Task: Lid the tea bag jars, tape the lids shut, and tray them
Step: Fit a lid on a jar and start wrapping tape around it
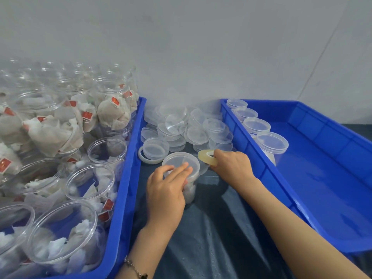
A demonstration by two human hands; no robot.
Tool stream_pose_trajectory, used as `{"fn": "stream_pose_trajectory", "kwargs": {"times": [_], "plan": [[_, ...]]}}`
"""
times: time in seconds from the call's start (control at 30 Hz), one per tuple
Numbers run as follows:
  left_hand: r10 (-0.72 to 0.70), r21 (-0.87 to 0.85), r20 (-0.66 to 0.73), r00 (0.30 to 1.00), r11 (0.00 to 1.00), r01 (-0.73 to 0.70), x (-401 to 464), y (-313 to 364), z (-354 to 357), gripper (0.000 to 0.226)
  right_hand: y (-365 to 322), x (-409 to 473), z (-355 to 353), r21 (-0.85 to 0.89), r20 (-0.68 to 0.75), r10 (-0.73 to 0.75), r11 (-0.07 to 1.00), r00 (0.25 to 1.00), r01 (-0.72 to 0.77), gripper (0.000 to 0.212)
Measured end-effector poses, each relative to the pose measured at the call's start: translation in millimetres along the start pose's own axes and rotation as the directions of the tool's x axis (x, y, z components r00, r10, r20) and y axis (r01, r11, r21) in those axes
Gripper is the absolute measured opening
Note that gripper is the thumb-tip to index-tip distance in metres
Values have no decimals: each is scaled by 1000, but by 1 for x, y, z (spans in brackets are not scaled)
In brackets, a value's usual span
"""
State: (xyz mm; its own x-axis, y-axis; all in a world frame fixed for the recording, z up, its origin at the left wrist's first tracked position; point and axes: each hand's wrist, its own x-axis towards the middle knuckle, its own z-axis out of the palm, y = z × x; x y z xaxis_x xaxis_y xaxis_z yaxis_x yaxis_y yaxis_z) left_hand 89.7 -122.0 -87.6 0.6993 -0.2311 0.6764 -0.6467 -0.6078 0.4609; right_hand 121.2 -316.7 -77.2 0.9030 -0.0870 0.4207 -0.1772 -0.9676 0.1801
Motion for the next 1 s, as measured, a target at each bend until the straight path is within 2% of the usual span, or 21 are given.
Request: {"fn": "stream_pose_trajectory", "kwargs": {"times": [0.07,0.17,0.23,0.43,0.5,0.57,0.67,0.77,0.87,0.9,1.0], "plan": [[11,-49,31,999,999,-9,0,-3,-2,39,-6,0,2,16,34,2,1000,999,-3,22],[34,-92,65,997,995,-28,1,-6,-7,49,-13,4,6,15,33,-16,1000,999,15,23],[25,-122,61,998,992,-18,3,-6,-6,50,-18,6,11,78,56,-14,997,998,9,18],[14,-164,12,1000,986,-12,-2,-7,4,19,-37,9,12,73,97,-71,995,993,64,13],[0,-133,8,1000,991,1,-3,-4,9,33,-37,8,6,54,62,-55,997,997,51,9],[-14,-72,12,1000,997,15,-2,1,11,42,-35,5,0,44,-38,-59,997,998,61,18],[-20,5,46,999,1000,20,8,9,4,37,-31,-2,-1,-5,-7,-50,999,999,50,18],[23,115,108,994,993,-35,13,17,0,35,-23,-11,-5,-7,-18,-11,1000,1000,11,21],[-30,241,288,957,970,-43,19,32,2,74,-16,-25,-6,54,-54,-11,998,998,14,44],[-50,252,310,949,967,-31,21,35,6,81,-16,-28,-7,58,-74,-18,998,997,22,48],[-165,321,380,910,946,37,31,49,13,95,-14,-34,-8,35,-72,-34,999,997,36,45]]}}
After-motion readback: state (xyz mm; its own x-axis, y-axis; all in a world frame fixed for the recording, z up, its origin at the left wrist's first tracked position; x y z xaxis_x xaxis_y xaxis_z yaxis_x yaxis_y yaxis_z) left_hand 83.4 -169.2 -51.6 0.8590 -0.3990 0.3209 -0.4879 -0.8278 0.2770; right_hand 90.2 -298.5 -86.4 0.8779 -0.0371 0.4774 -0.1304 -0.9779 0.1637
